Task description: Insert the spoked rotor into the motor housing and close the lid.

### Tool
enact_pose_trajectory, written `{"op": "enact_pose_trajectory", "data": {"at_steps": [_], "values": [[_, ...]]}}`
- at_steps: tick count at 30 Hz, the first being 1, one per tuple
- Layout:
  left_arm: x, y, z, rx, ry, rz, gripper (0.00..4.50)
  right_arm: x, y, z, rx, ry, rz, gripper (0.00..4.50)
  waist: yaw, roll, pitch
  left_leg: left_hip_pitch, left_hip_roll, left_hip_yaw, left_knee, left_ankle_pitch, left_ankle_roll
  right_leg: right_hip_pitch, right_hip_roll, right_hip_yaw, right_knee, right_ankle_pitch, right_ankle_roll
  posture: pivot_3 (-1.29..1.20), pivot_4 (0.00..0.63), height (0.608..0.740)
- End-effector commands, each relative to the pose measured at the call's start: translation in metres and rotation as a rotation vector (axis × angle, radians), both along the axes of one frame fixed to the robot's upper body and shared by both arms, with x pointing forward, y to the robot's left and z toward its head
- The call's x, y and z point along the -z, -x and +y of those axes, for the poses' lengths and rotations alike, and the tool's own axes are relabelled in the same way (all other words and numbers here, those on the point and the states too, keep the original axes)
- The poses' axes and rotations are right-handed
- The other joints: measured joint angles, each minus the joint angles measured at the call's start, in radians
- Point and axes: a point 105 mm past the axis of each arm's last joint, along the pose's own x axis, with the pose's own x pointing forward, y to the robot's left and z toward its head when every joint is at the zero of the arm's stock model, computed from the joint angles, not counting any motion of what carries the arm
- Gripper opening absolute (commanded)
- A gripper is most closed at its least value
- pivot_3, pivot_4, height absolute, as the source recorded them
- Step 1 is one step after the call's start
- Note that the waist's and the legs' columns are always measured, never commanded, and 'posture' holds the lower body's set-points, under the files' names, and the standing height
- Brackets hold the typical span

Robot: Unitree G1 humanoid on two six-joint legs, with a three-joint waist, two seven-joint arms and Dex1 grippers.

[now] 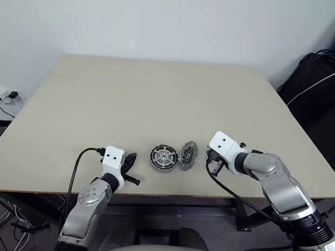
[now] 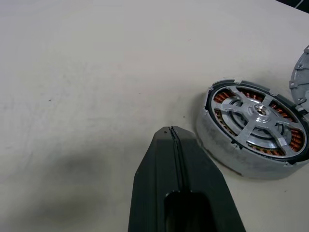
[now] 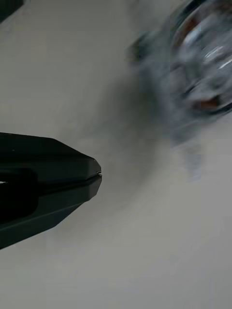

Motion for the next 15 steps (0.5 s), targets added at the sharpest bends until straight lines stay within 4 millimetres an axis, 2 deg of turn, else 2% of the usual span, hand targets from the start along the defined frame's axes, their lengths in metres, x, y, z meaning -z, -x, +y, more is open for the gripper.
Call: {"op": "enact_pose_trajectory", "data": {"at_steps": [1,9,15], "values": [[-0.012,-0.006,-0.003,0.012,0.009,-0.043,0.00,-0.021,-0.001,0.013,-0.034,-0.154,-0.027,0.02,0.004,-0.001,0.001,0.000,0.000,0.000,0.000,0.000,0.001,0.000,-0.001,0.000,0.000,0.000,0.000,0.00,0.000,0.740],[-0.013,-0.005,0.002,-0.005,0.003,-0.047,0.00,-0.025,0.012,0.037,-0.141,-0.323,0.094,0.02,0.015,-0.001,0.001,-0.002,0.000,-0.001,0.000,-0.004,0.001,-0.002,-0.002,0.000,-0.001,0.002,-0.003,0.00,0.000,0.740],[-0.014,-0.005,0.004,-0.016,0.000,-0.049,0.00,-0.018,0.005,0.045,-0.141,-0.338,0.108,0.02,0.017,-0.001,0.001,-0.002,0.000,-0.002,0.000,-0.004,0.000,-0.002,-0.002,0.000,-0.001,0.000,-0.001,0.00,0.000,0.740]]}}
